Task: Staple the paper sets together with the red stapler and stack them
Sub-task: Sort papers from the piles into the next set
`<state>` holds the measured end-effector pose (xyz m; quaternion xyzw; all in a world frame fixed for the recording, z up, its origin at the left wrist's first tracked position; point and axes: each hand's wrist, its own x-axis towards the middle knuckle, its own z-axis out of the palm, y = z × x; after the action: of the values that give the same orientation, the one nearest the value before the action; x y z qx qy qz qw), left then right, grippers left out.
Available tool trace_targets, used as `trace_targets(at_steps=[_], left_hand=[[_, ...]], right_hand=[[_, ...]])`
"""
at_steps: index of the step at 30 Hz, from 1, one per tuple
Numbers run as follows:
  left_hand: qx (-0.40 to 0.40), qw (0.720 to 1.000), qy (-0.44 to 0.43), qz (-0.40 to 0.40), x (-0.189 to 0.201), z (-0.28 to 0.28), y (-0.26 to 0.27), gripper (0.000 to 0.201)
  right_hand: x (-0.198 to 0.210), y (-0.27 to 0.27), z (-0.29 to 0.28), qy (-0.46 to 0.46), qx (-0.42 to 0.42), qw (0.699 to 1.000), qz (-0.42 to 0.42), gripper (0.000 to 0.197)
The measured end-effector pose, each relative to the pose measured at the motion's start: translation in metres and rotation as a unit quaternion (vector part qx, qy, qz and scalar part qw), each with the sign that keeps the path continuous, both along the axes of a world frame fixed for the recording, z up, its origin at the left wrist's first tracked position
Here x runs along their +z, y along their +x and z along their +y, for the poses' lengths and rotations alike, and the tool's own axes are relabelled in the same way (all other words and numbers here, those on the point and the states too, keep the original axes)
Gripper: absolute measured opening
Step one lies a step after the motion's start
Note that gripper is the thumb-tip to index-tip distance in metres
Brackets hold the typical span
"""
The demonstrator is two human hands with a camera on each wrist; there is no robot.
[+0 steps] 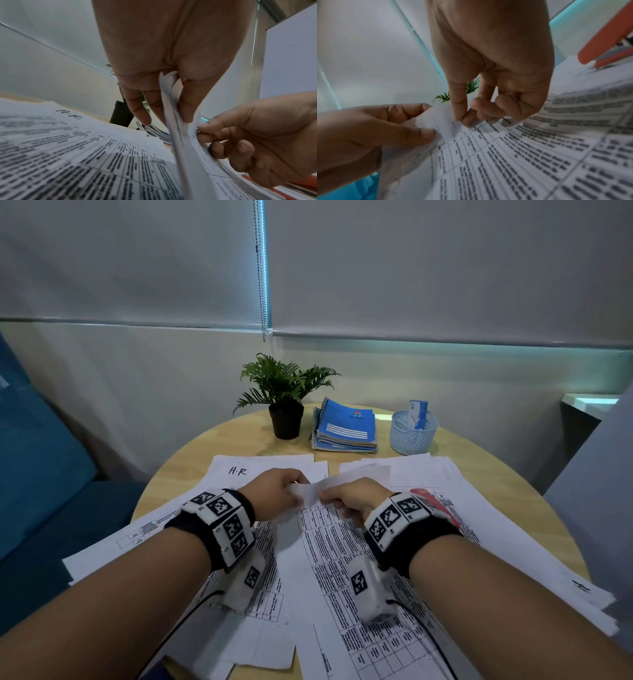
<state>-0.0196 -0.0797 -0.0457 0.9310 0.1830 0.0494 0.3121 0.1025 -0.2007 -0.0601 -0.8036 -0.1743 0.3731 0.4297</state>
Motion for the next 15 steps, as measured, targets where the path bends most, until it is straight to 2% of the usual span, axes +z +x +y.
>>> trace_targets(at_steps=[4,7,9,12,15], left_hand=[[0.000,1.000,-0.012,-0.008,0.0003,0.0000,-0.0002,0.015],[-0.003,1.000,-0.013,0.009,0.0011,0.0010,-0.0006,0.014],[0.003,1.000,-0.021,0.010,0.0019,0.0005,-0.0005,0.015],[0.033,0.999,-0.009,-0.015,0.0028,-0.0017,0.0016,0.021],[0.058,0.998,0.005,-0.003,0.0045,-0.0027,0.0061,0.023]], right_hand=[[0.0000,-0.0007,0.0036,-0.002,-0.003,0.999,0.046,0.010],[-0.0014,-0.0034,0.0050,0.006,-0.014,0.999,0.045,0.013],[-0.0030,-0.0050,0.0058,0.006,-0.013,1.000,0.013,0.013],[-0.0036,-0.0064,0.0081,0.003,0.004,0.998,-0.069,0.015],[-0.0052,-0.0077,0.0097,0.011,0.027,0.988,-0.152,0.016]])
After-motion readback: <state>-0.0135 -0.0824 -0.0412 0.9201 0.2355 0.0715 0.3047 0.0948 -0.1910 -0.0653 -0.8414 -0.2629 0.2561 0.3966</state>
